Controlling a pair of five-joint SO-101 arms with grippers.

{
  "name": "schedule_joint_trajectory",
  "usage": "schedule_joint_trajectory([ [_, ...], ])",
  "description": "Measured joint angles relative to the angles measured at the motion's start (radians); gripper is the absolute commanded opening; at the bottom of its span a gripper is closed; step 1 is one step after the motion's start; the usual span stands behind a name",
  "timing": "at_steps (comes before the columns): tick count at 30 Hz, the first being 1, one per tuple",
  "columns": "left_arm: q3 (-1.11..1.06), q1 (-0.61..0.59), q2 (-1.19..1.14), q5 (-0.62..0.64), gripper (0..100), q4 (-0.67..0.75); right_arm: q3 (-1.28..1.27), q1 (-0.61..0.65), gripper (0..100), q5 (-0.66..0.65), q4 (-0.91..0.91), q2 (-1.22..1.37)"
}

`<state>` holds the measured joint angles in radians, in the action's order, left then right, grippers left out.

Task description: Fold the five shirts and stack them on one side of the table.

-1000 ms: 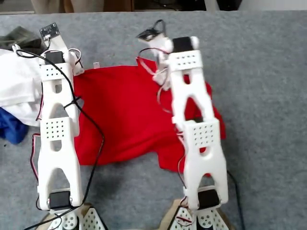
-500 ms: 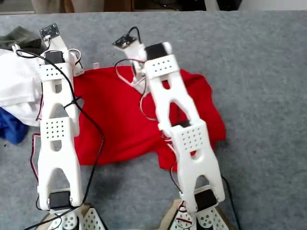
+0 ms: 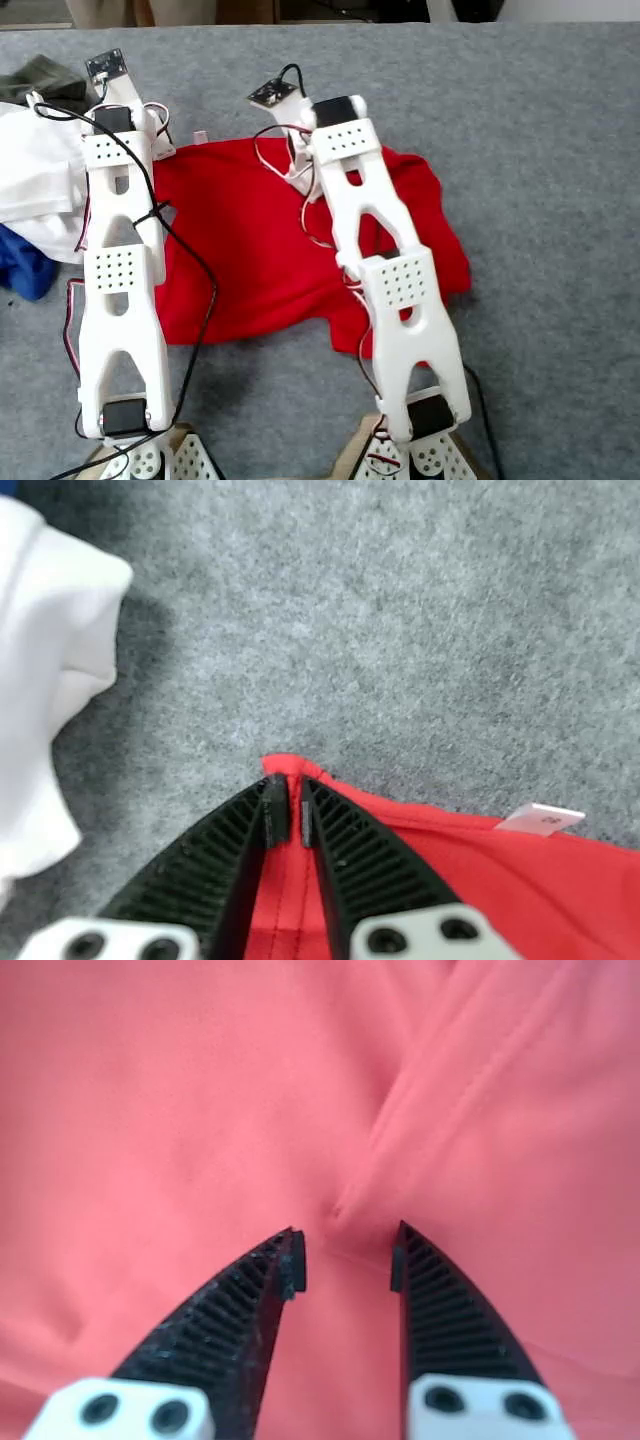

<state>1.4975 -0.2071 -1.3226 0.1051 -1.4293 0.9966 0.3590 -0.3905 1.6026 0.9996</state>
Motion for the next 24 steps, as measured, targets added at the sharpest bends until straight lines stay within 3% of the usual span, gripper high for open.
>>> schedule_joint_trajectory([
  [21,0.0,0.0,0.0,-0.002,2,0.0,0.002,-0.018,15.9,-0.012,-0.02,0.066],
  [24,0.0,0.0,0.0,-0.002,2,0.0,0.002,-0.018,11.2,-0.012,-0.02,0.068],
])
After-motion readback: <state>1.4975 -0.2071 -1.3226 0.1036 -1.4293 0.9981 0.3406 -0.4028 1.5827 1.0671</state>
